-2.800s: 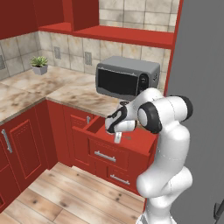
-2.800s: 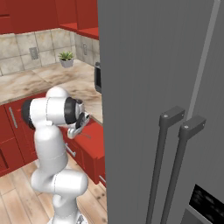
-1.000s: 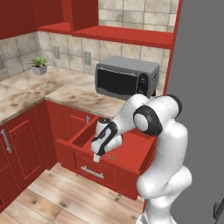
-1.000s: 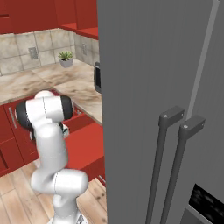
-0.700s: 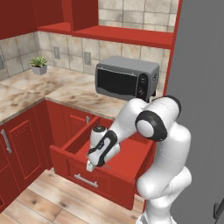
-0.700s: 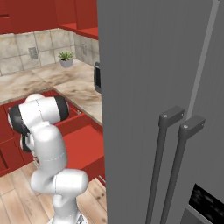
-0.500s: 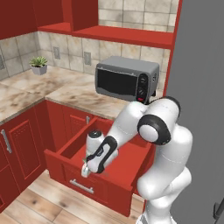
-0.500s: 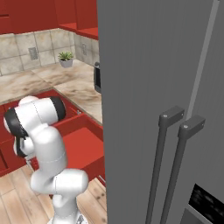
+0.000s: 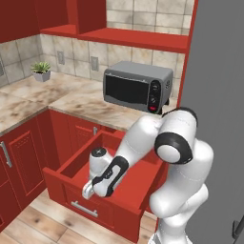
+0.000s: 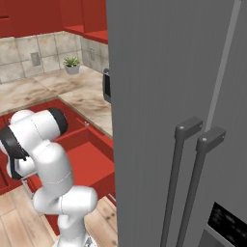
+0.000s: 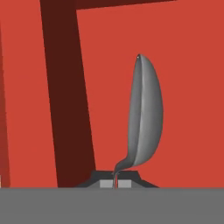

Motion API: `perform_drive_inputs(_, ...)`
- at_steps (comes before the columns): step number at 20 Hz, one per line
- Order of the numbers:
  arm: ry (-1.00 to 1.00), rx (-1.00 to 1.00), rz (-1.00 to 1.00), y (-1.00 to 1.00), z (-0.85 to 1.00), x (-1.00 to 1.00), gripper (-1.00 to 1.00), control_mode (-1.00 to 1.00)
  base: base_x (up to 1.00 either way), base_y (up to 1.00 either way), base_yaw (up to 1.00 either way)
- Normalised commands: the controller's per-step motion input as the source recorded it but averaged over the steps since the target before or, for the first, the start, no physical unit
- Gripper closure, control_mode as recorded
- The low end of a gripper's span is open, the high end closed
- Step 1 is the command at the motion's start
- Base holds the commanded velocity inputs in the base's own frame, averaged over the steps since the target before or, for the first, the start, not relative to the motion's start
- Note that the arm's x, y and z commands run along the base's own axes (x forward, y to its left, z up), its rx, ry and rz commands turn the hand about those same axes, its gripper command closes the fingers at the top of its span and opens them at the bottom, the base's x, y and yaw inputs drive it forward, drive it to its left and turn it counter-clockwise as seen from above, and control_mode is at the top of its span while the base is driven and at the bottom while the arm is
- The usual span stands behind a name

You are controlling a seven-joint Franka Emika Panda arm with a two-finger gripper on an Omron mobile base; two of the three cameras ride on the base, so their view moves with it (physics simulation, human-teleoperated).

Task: Organize the utensils by type. Pick up the wooden spoons from the counter and place them in the open cabinet. Then pick up the metallic utensils from the counter and place them in the open drawer.

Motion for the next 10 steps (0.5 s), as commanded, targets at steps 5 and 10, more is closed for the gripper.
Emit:
perform_drive_inputs(5, 0.0, 0.0, -0.11, 0.0, 0.15, -0.06, 1.0, -1.0, 0.0, 0.0, 0.0)
perform_drive_inputs(10, 0.0, 0.0, -0.01, -0.13, 0.43, 0.0, 1.0, -1.0, 0.0, 0.0, 0.0)
